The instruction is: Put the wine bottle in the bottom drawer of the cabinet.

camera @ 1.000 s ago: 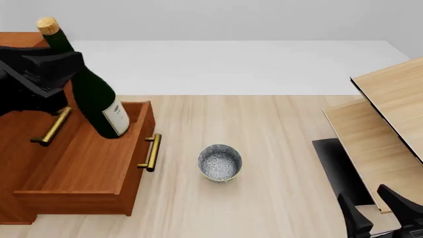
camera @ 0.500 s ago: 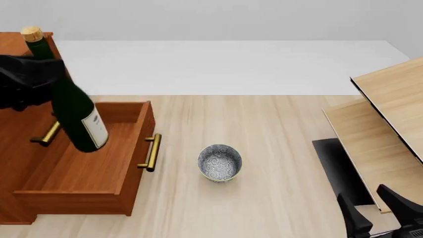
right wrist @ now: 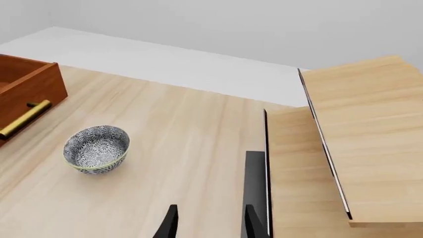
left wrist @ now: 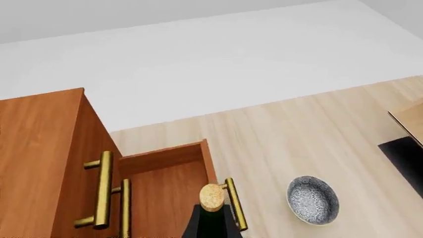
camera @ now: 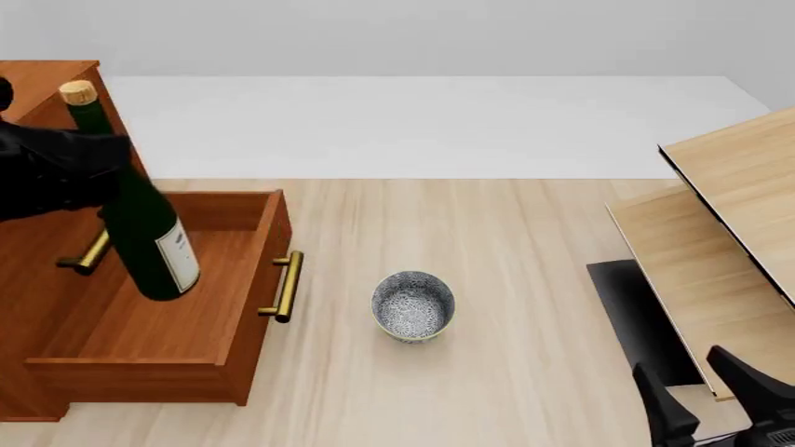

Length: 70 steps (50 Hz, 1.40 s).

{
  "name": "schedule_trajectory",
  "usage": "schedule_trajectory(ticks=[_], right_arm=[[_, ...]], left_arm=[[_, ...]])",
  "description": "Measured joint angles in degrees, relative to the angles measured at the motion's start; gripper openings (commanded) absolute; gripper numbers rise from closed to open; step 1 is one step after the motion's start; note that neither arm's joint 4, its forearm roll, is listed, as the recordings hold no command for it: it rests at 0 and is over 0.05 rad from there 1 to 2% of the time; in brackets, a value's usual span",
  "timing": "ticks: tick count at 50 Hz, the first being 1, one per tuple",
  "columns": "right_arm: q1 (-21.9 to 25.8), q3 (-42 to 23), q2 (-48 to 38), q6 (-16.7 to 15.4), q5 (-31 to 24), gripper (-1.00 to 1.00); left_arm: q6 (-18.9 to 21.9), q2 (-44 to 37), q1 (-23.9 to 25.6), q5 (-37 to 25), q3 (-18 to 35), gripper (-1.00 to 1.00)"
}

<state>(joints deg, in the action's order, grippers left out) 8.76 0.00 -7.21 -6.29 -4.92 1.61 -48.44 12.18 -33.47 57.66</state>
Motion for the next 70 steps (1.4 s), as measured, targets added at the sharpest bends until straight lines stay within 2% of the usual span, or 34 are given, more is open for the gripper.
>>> schedule_trajectory(ticks=[28,70], right_arm=[[0.1,0.0,-1.0,0.0,0.7,1.00],[0.2,0.0,-1.0,-0.1,0.5,1.00]], left_arm=[[-2.4,-3.8,-2.5,1.8,-2.7,-1.00],[-2.4,-5.8,-3.0,5.7,-8.4,-1.00]])
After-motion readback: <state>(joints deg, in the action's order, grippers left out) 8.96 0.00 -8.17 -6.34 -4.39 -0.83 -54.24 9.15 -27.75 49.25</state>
